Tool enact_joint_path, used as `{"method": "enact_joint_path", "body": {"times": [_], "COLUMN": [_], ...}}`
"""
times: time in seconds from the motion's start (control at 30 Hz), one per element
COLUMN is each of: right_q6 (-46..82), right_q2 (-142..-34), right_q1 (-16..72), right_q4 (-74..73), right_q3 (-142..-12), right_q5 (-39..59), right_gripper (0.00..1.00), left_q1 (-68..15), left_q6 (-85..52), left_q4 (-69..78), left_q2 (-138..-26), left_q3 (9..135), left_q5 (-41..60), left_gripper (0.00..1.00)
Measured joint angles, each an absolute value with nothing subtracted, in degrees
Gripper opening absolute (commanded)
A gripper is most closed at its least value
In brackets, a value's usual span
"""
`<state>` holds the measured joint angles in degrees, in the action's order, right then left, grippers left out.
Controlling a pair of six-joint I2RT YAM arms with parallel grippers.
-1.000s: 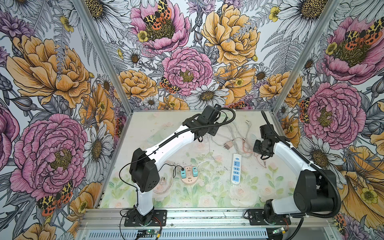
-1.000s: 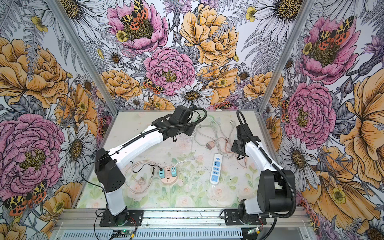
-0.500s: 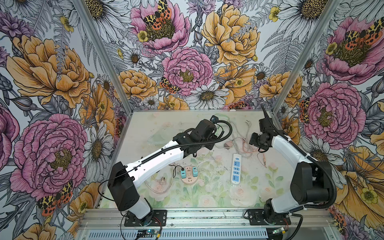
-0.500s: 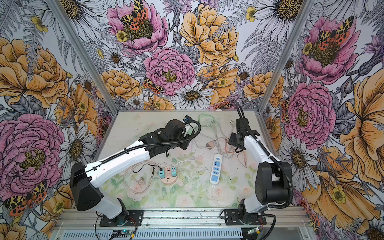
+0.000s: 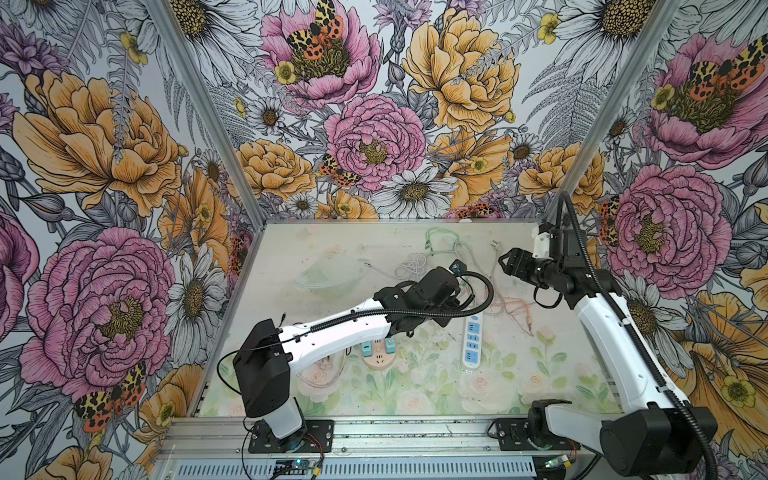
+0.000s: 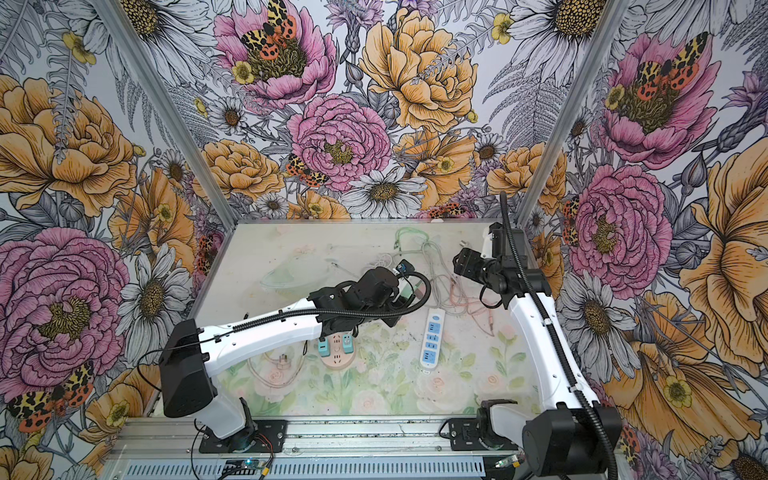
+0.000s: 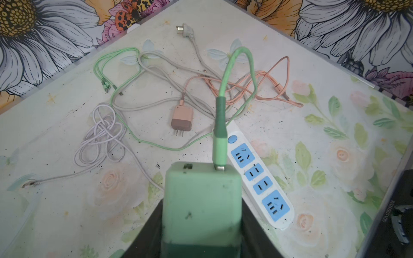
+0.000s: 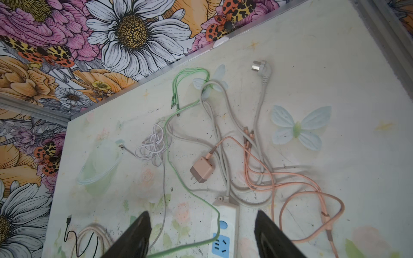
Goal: Insert the plug
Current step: 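Lift pale green charger toward right gripper while right gripper releases pink cable and approaches, then grasp pale green charger with right gripper while left gripper still holds it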
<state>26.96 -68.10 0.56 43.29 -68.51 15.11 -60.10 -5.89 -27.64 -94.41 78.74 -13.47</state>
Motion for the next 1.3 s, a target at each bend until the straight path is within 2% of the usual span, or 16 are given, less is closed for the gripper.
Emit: {"method": "enact_joint_path", "body": {"times": [0.33, 0.63, 0.97, 1.3], "right_q6": [29.2, 29.5, 29.5, 29.6], "right_q2": [-58.6, -59.1, -59.2, -59.2], "right_q1": [3.9, 11.3, 12.9, 14.3], "right_q4": [44.6, 45.1, 45.2, 43.6], "right_q3": [-60.8, -57.0, -53.8, -53.1], "right_q5": [26.3, 31.5, 34.0, 36.4], "right_gripper": [0.59, 0.59, 0.61, 0.63], "left_q1": [-58.7, -57.9, -55.9, -55.7], "left_q6": [-4.4, 0.5, 4.1, 5.2], "left_q4": [-21.1, -17.0, -13.5, -12.3], "left_q2": [-94.4, -94.0, -89.4, -89.5], "left_q3": [72.4, 69.6, 67.2, 66.8], "left_q5": [-8.3, -1.3, 6.5, 9.7], "left_gripper": [0.41, 0.43, 0.44, 0.44]}}
